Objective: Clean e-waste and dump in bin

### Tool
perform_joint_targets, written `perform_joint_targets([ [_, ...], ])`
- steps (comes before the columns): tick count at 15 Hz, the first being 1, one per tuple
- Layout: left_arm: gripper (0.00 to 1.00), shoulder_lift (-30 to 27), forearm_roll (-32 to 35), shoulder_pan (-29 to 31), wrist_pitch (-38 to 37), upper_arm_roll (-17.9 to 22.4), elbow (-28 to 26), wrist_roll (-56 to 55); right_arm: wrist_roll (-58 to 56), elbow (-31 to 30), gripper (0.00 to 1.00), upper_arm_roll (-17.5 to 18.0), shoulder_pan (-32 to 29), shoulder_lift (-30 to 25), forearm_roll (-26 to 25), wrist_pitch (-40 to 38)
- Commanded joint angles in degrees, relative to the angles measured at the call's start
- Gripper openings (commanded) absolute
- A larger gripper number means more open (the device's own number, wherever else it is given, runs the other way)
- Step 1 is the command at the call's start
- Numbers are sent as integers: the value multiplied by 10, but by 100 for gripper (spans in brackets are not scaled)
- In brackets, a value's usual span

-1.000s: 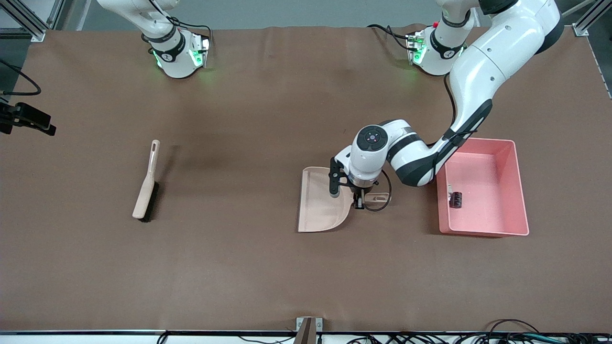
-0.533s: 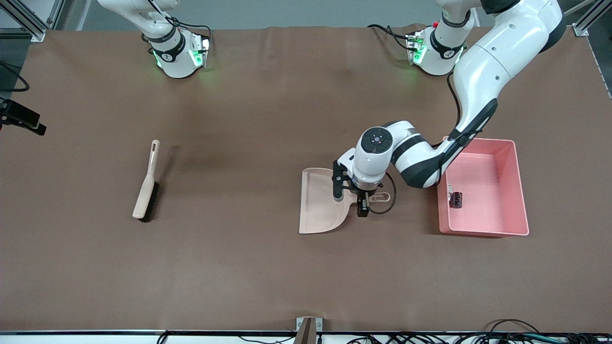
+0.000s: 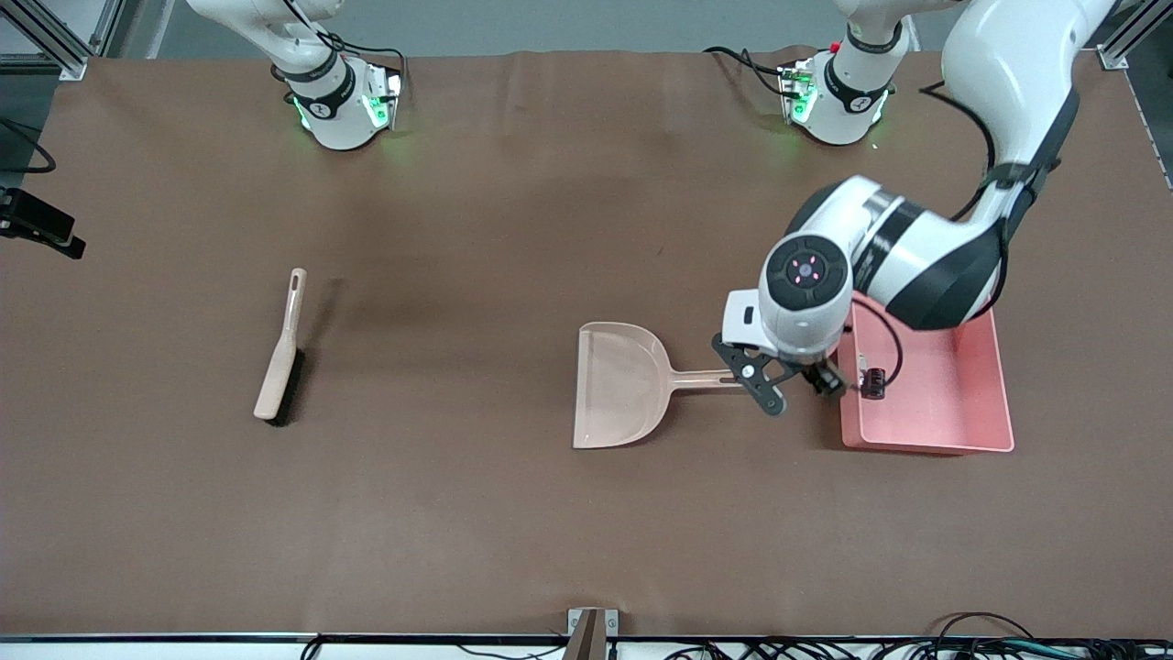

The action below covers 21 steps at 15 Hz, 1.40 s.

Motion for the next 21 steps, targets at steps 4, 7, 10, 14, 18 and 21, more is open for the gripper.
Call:
perform_joint_targets([
  [4, 100, -150, -158, 137, -87, -6, 29, -110, 5, 8, 100, 2, -5, 1, 13, -3],
  [7, 100, -219, -208, 221, -160, -5, 44, -109, 0, 8, 100, 2, -5, 0, 13, -2],
  [10, 100, -263, -234, 282, -162, -4, 28, -99, -2, 9, 100, 5, -3, 0, 12, 3],
  [14, 100, -215, -210, 279, -116, -3, 33, -117, -1, 9, 100, 5, -2, 0, 13, 5],
  [18, 100, -224, -233, 316, -121, 12, 34, -103, -1, 9, 100, 5, -2, 0, 13, 4],
  [21, 100, -232, -280, 320, -122, 12, 34, -111, -1, 9, 100, 5, -2, 0, 13, 4],
])
